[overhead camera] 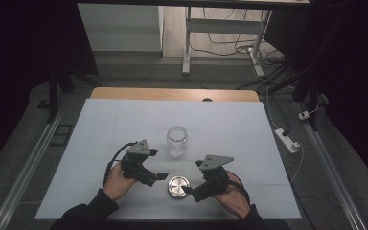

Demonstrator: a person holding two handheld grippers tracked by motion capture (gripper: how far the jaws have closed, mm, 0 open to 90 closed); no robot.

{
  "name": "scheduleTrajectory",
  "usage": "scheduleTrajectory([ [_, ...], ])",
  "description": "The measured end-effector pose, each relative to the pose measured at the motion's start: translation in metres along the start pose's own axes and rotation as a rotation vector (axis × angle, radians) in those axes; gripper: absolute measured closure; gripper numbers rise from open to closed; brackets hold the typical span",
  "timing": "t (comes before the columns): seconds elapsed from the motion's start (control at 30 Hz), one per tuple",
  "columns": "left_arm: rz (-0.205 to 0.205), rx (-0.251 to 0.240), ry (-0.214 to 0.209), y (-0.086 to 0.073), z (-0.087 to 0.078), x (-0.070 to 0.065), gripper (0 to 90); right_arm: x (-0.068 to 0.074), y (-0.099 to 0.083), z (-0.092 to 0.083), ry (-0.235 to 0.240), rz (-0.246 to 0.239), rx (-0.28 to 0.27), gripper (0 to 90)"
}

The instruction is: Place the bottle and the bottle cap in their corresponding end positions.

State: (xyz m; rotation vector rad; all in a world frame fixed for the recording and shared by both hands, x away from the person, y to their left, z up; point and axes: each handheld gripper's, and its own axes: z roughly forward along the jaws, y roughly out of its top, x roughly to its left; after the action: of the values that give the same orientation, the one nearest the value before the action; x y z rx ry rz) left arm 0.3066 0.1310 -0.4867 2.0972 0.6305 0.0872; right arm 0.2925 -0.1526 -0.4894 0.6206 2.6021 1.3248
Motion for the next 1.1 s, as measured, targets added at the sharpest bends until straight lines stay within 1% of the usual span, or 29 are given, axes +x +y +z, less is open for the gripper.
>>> scheduleTrajectory([
  [0.3, -0.008, -0.013, 0.002, -0.007, -0.011, -0.007, 0.8, -0.002, -0.002, -0.008, -0.016, 0.007, -0.005, 0.0],
  [0.67, -0.029, -0.022, 0.017, -0.018, -0.025, -0.012, 0.9, -0.006, -0.006, -0.019, -0.05, 0.021, -0.012, 0.0],
  [0.8, -0.039, -0.029, 0.029, -0.024, -0.032, -0.014, 0.9, -0.008, -0.009, -0.024, -0.068, 0.027, -0.015, 0.0],
  [1.1, -0.08, -0.047, 0.069, -0.04, -0.051, -0.016, 1.0, -0.015, -0.019, -0.041, -0.122, 0.055, -0.016, 0.0],
])
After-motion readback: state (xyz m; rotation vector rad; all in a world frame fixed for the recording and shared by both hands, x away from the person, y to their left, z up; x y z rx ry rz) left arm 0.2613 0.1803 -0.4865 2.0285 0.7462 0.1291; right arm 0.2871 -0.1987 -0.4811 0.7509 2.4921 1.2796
